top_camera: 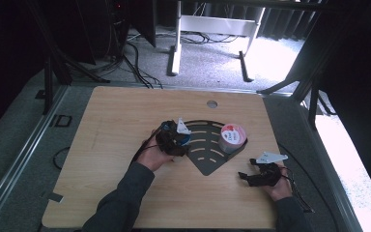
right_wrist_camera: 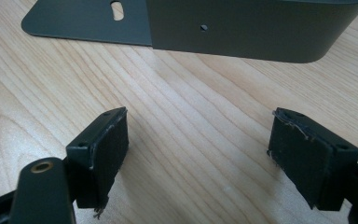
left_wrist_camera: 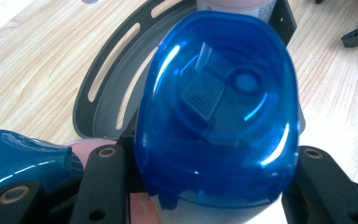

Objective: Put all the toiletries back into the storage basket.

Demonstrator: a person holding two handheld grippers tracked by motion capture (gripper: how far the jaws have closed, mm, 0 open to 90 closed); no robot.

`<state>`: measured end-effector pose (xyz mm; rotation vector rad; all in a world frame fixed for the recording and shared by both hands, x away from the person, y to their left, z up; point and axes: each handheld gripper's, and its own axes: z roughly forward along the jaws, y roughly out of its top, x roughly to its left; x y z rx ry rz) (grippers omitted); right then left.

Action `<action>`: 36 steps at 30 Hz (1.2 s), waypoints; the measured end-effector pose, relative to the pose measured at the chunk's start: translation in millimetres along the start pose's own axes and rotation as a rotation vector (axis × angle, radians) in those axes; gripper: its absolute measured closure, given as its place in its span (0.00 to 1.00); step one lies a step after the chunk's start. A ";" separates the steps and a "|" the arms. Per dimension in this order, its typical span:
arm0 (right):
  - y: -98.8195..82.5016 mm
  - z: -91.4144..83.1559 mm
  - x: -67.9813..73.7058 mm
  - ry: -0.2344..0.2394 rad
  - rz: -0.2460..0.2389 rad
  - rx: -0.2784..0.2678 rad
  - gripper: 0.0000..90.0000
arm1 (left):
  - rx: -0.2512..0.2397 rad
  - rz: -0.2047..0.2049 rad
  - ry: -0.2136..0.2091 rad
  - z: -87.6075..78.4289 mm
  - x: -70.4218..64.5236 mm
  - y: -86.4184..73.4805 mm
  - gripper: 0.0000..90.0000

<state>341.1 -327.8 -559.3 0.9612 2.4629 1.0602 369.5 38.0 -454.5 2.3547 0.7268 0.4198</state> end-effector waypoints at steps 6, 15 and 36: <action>0.0 0.0 0.0 0.000 0.000 0.000 0.22 | 0.030 0.010 0.012 1.7 -0.2 0.8 0.57; 0.0 0.0 0.1 -0.001 0.001 -0.001 0.22 | 0.072 0.013 0.007 -0.2 -4.4 5.7 0.60; 0.0 0.1 0.2 0.000 0.002 0.000 0.22 | 0.179 -0.010 -0.101 -4.5 -8.4 12.4 0.59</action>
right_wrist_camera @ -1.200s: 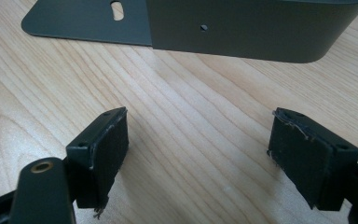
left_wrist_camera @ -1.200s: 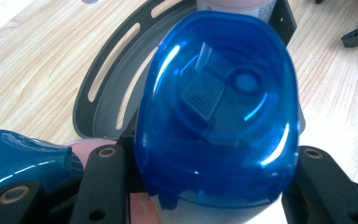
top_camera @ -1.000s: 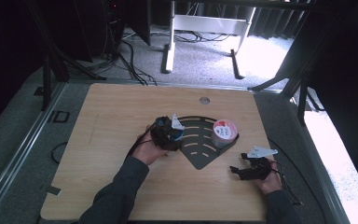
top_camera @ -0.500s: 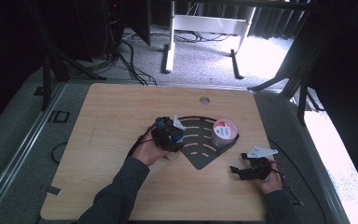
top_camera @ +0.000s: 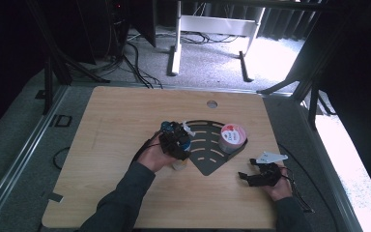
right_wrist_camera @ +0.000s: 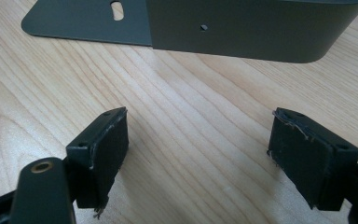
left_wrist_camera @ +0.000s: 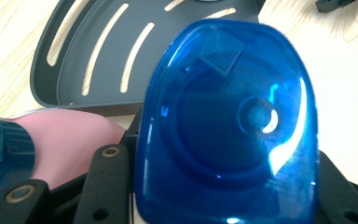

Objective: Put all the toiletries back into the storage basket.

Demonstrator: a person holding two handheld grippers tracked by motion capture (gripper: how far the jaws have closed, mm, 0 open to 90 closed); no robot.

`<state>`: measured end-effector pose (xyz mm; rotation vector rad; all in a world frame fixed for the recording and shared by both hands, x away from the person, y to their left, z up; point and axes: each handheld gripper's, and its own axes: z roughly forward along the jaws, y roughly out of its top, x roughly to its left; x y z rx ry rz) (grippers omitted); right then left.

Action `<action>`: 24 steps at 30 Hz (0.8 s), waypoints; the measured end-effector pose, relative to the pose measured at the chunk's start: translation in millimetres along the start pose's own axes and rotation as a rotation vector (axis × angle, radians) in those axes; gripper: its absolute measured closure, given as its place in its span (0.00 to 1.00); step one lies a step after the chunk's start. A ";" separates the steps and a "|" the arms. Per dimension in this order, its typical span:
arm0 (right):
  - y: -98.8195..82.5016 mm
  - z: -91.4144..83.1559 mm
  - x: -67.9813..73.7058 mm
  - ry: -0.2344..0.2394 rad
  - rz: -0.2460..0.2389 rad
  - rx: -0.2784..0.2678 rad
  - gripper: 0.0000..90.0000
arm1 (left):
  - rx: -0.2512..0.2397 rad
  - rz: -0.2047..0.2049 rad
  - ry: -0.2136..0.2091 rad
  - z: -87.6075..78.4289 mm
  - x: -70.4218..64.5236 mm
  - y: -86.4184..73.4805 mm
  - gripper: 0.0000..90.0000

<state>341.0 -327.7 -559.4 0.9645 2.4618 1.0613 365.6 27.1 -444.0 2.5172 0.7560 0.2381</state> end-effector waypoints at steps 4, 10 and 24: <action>0.0 0.0 0.1 0.000 0.001 0.000 0.22 | 0.014 0.018 0.006 2.6 0.5 -0.1 0.56; 0.0 -0.1 -0.1 0.000 -0.001 0.001 0.22 | 0.038 0.026 0.003 12.1 0.0 -1.9 0.46; 0.0 -0.1 0.0 0.001 -0.003 0.001 0.22 | 0.042 0.032 -0.001 17.0 2.9 -4.1 0.41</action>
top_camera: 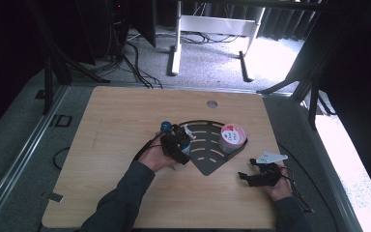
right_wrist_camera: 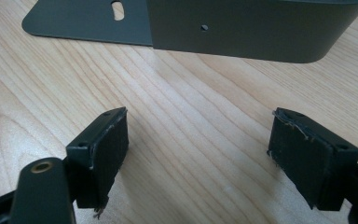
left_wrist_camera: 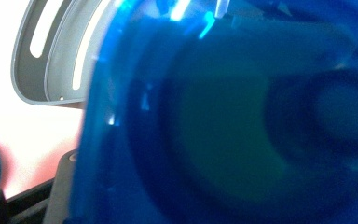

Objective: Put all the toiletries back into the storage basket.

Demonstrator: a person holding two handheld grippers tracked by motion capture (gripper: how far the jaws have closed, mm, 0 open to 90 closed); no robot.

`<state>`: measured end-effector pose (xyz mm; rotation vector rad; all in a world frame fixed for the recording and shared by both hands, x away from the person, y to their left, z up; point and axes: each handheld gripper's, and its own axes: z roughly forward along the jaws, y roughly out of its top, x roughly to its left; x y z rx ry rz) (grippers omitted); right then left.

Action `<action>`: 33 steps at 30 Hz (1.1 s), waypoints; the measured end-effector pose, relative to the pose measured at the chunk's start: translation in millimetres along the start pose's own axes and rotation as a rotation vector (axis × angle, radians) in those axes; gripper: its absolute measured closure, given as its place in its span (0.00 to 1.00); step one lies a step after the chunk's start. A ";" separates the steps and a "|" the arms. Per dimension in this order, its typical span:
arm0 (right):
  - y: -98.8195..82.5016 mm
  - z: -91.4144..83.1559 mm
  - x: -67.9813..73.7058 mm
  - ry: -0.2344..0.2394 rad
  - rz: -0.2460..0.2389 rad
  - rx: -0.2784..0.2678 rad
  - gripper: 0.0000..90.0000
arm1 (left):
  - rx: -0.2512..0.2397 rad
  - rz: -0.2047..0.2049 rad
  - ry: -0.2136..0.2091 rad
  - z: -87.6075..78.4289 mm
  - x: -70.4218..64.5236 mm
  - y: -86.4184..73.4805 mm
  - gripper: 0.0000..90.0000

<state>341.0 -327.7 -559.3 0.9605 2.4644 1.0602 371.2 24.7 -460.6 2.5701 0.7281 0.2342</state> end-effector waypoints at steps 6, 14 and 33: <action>0.0 0.0 0.0 0.001 0.000 0.000 0.22 | 0.001 0.004 -0.002 0.3 0.7 -0.2 0.45; 0.0 0.0 0.0 0.001 -0.001 0.000 0.22 | 0.027 0.032 0.002 0.8 -1.6 -0.9 0.55; 0.0 0.0 0.0 0.001 0.000 -0.001 0.22 | 0.059 0.059 0.008 1.2 -9.2 3.4 0.61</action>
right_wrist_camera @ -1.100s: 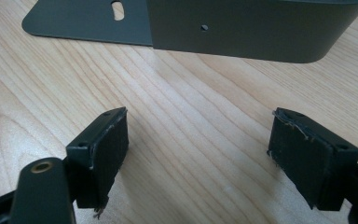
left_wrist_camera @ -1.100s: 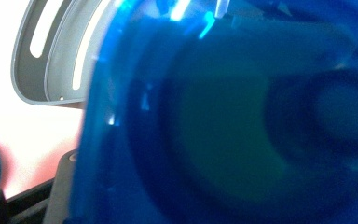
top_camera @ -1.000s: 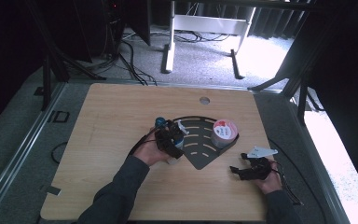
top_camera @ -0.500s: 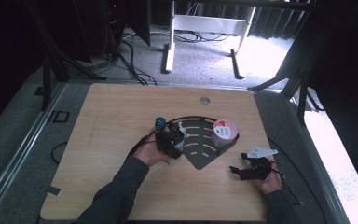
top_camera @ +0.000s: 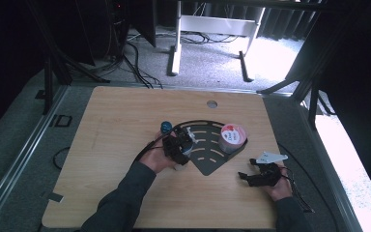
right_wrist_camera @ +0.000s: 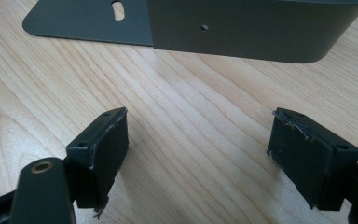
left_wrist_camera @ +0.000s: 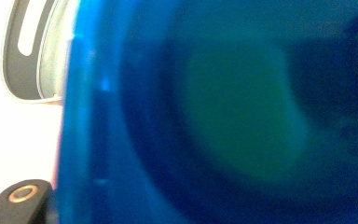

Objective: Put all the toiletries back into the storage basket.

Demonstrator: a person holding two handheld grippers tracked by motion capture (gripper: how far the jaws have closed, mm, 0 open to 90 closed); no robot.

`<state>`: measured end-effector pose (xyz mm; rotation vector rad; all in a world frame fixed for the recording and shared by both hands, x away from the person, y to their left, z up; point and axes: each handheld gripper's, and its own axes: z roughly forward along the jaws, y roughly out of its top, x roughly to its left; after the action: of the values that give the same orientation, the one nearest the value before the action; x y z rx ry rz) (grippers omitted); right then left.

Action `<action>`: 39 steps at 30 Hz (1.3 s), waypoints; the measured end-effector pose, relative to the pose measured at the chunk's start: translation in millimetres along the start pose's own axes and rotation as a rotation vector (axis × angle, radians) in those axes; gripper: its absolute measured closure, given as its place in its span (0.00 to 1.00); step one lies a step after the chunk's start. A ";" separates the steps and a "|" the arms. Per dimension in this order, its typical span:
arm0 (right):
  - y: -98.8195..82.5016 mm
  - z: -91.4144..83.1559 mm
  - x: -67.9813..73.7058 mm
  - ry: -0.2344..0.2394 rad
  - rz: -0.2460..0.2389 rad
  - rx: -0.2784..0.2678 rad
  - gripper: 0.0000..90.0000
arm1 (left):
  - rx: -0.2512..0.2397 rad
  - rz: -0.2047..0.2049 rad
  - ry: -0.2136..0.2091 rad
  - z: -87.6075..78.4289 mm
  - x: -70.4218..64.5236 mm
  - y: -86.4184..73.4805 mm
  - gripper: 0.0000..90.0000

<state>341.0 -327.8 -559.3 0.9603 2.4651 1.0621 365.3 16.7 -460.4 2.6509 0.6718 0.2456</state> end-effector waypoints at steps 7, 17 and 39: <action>0.0 0.0 0.0 0.000 0.000 0.000 0.22 | -0.003 -0.011 -0.021 0.8 -1.0 1.8 0.61; 0.0 -0.1 0.0 0.001 0.001 0.000 0.22 | -0.023 -0.020 -0.031 -2.8 -2.7 5.7 0.61; 0.0 0.0 -0.1 0.001 0.002 -0.001 0.22 | -0.070 -0.030 -0.012 -7.5 -4.0 23.1 0.61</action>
<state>341.1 -327.8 -559.3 0.9620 2.4650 1.0640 369.6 -1.4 -444.3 2.5718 0.6864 0.2406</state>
